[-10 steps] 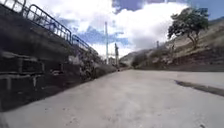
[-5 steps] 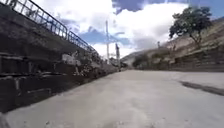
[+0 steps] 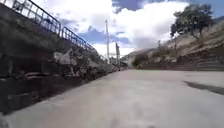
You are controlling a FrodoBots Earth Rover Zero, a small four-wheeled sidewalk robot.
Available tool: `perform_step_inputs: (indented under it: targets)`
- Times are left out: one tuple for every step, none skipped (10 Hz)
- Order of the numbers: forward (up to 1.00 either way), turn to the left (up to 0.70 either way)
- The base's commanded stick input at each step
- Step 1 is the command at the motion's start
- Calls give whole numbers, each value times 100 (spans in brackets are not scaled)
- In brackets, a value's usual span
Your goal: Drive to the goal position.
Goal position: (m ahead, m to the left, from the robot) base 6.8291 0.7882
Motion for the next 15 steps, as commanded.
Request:
perform_step_inputs:
  targets:
    - [70, 0]
    - [70, -15]
    - [70, 0]
    - [70, 0]
    - [70, 0]
    - [70, 0]
    - [70, 0]
    - [70, 0]
    - [70, 0]
    - [70, 0]
    - [70, 0]
    - [70, 0]
    - [70, 0]
    - [70, 0]
    - [70, 0]
